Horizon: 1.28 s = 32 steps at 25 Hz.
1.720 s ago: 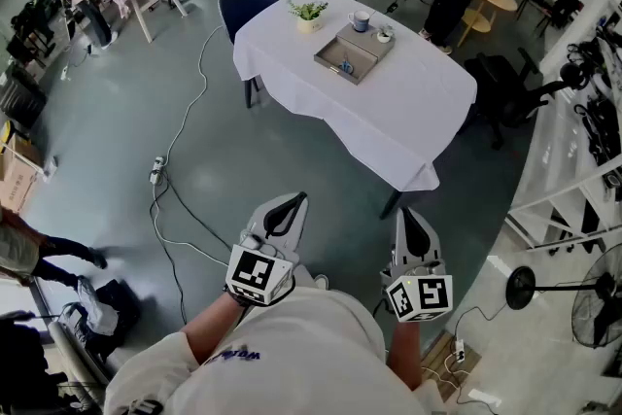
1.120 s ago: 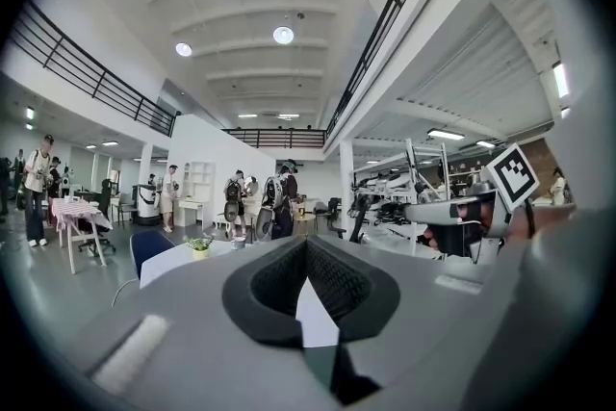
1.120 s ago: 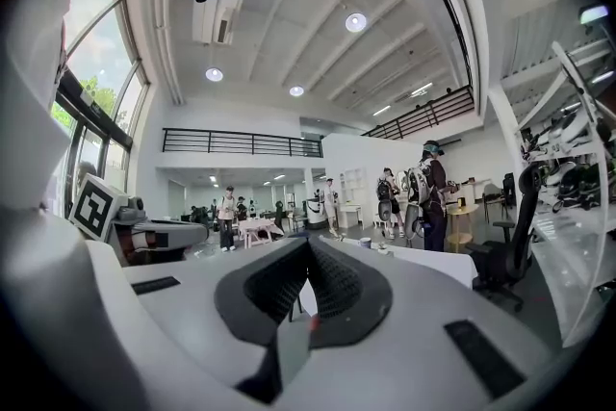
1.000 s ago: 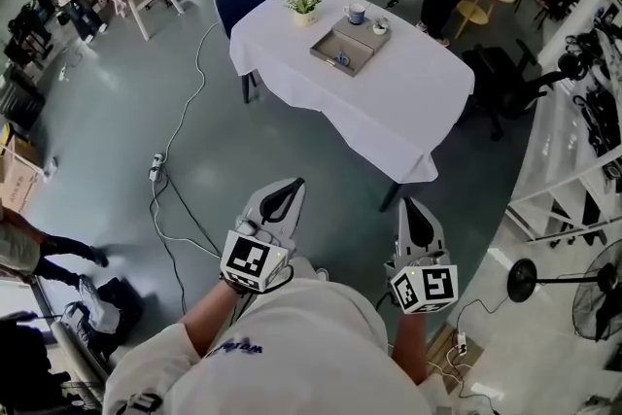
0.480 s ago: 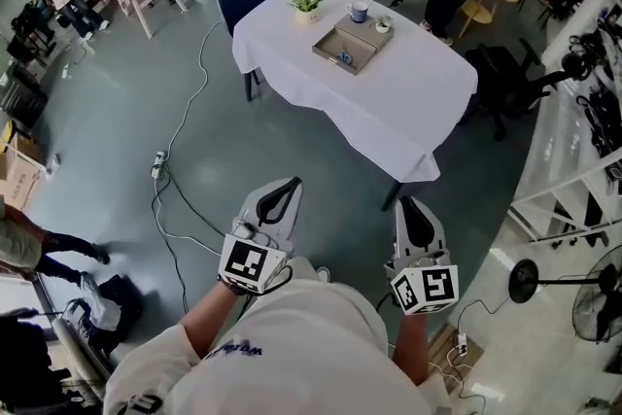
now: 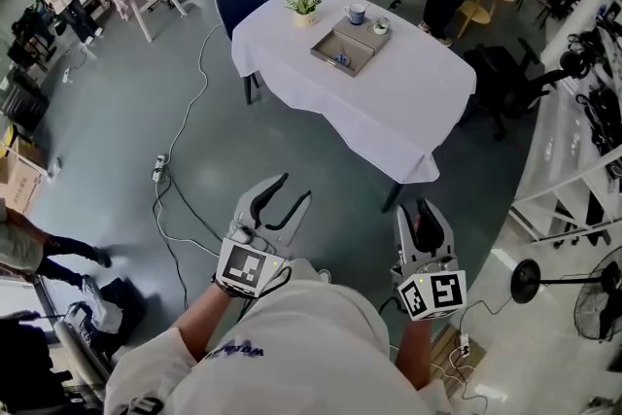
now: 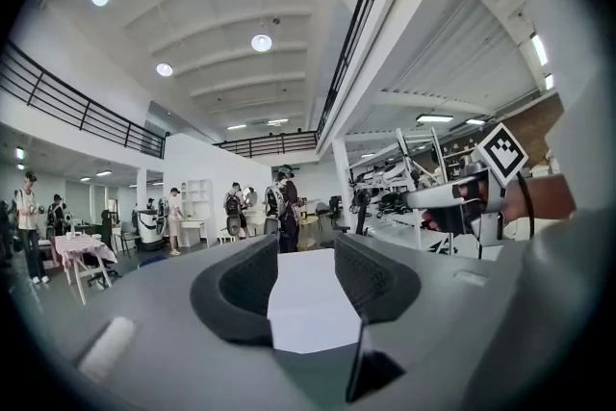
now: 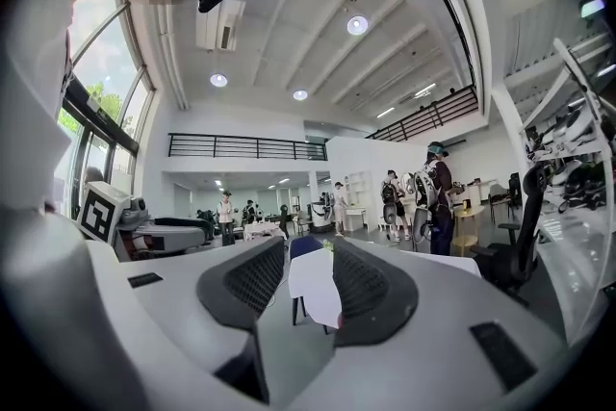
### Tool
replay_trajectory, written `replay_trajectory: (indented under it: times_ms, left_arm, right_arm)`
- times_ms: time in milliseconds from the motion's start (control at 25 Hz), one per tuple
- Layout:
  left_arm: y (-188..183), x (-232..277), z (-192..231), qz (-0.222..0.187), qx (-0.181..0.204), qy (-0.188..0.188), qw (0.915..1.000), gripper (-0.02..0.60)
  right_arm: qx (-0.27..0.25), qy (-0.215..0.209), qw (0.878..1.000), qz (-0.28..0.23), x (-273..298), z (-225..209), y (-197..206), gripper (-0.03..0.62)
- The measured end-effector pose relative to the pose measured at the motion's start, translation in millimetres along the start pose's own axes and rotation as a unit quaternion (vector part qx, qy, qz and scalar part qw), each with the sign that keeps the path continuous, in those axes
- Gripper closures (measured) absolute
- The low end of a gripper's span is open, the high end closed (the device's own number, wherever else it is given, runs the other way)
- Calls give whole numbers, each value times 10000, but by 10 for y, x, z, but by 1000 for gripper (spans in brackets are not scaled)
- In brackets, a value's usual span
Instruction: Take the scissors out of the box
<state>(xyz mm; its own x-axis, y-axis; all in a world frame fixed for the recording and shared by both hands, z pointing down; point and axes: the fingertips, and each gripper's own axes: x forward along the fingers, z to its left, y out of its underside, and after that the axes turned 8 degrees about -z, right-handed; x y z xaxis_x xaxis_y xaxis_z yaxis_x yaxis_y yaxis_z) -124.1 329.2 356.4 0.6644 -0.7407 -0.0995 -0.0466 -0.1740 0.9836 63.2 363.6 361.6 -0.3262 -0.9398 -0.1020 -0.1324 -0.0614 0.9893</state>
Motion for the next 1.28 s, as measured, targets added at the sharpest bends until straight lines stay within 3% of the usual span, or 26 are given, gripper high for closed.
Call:
replay_trajectory:
  times_ms: [160,320,720,1120,1280]
  left_arm:
    - [58,-30,129,49,-179,-157,9997,369]
    - [-74,-16,153,-169,9,-312,9994,303]
    - [-89,-114,321,-141,16,-807,9966,178]
    - [12,-172,383,-8,-69,-939,9956,135]
    - [105,-148,336,91,-144,-859,9962,119]
  right_arm:
    - [8,122,9999,14,-5,-58,20,412]
    - [16,145,9999,1,-32,-75,-4,389]
    - [74,204,9997,-60,16,-111,9,325]
    - [77,110,9999,17,64,-88,31,244]
    - [118,98,9999,69,48,-97,77,155]
